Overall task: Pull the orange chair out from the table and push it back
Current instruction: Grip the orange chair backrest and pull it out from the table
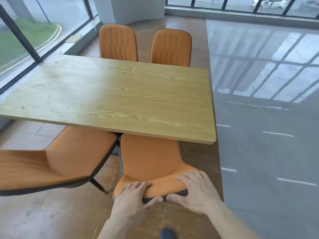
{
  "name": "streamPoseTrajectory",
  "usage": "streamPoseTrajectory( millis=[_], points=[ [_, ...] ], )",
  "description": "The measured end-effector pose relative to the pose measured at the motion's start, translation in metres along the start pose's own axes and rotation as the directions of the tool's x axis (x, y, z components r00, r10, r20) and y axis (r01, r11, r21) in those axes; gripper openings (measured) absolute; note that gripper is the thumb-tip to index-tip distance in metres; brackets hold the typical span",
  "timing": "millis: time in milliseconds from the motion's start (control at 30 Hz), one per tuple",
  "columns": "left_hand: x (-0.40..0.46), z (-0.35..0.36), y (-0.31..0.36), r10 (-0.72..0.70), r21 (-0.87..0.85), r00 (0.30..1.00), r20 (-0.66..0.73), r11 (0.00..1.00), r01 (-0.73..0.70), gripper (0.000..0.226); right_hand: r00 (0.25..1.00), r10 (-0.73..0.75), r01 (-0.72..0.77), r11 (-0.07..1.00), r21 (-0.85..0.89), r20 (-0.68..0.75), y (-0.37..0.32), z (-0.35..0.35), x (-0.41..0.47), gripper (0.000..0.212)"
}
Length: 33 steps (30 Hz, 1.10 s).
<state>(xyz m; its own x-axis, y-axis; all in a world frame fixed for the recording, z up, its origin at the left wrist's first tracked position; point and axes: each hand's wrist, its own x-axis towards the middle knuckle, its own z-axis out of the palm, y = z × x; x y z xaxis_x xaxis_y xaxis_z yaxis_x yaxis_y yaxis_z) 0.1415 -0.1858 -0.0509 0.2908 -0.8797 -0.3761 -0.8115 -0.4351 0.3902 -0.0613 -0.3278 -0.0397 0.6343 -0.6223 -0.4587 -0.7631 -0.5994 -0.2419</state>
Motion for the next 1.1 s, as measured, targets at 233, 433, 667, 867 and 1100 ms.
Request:
streamPoseTrajectory(
  millis=[233, 433, 667, 867, 1100],
  points=[
    [-0.029, -0.003, -0.044, 0.126, 0.04, 0.992, -0.015, 0.991, -0.125, 0.09, 0.991, 0.1, -0.1, 0.995, 0.002, -0.088, -0.052, 0.039, -0.036, 0.103],
    [-0.052, -0.009, -0.083, 0.221, 0.078, 0.975, -0.011, 0.973, -0.219, 0.095, 0.972, 0.175, -0.173, 0.985, 0.024, -0.157, -0.095, 0.073, -0.057, 0.105],
    [-0.065, -0.008, -0.1, 0.297, 0.13, 0.95, -0.102, 0.95, -0.283, 0.094, 0.954, 0.24, -0.231, 0.971, 0.066, -0.182, -0.116, 0.096, -0.069, 0.107],
    [-0.051, -0.003, -0.108, 0.383, 0.166, 0.915, -0.122, 0.917, -0.362, 0.085, 0.958, 0.24, -0.228, 0.97, 0.091, -0.158, -0.11, 0.095, -0.06, 0.107],
    [-0.045, 0.001, -0.113, 0.451, 0.19, 0.883, -0.133, 0.885, -0.424, 0.077, 0.948, 0.256, -0.242, 0.966, 0.091, -0.191, -0.111, 0.099, -0.061, 0.109]
  ],
)
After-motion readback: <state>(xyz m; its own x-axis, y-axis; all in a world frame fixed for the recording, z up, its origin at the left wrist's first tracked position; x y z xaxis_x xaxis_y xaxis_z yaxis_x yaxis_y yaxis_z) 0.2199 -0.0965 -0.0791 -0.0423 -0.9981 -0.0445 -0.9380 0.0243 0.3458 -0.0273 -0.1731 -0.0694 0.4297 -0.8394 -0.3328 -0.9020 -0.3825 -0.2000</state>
